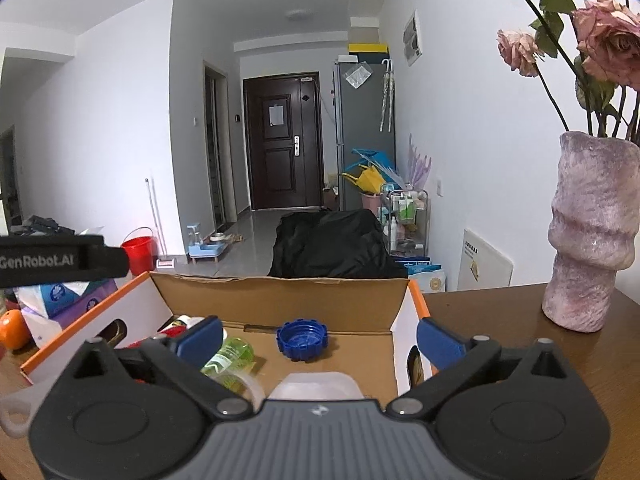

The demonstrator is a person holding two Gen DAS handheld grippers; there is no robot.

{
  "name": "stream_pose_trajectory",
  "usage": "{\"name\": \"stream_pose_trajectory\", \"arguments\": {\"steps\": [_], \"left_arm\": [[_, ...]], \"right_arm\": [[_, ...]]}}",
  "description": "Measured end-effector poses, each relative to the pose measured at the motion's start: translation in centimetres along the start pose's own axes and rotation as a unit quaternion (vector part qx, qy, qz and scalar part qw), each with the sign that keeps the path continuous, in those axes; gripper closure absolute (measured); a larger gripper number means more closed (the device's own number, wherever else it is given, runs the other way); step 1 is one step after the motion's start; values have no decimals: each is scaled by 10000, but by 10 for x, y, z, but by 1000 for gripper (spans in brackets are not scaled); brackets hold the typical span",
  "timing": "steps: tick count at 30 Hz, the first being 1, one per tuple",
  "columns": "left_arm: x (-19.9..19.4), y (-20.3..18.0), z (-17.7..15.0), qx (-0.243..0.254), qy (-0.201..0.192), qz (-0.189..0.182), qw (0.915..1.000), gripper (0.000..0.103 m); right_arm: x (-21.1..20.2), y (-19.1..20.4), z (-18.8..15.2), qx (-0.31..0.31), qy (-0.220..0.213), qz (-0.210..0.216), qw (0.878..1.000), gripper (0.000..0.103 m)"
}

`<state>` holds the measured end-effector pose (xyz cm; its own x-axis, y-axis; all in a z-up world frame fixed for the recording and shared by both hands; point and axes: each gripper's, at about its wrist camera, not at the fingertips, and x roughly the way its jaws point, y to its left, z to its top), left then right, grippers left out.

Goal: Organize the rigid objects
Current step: 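Open both tools to drop the white cap and tape roll into the box, then withdraw both open tools up and away from the box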

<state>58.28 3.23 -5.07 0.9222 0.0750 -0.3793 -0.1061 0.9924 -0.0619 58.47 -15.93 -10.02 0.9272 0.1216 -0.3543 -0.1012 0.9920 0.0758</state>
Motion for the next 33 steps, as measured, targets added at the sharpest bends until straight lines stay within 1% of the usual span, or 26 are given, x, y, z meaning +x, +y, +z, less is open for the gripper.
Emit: {"name": "stream_pose_trajectory", "arguments": {"steps": [9,12,15,20,26,33], "left_arm": [[-8,6,3,-5,2,-43,10000,0],[-17,6,5,3,2,-74,10000,0],[-33,6,5,25,-132,-114,9998,0],[-69,6,6,78,-319,-106,9994,0],[-124,11,1,83,-465,-257,9986,0],[-189,22,-18,160,-366,-281,9988,0]], "right_arm": [[-7,-1,4,19,-37,19,10000,0],[-16,-1,6,0,-88,3,10000,0],[-29,-3,10,21,-154,1,9999,0],[-63,-8,13,33,-248,88,9996,0],[-120,-13,8,47,-341,121,9993,0],[-192,-15,-6,-8,-356,148,9993,0]]}}
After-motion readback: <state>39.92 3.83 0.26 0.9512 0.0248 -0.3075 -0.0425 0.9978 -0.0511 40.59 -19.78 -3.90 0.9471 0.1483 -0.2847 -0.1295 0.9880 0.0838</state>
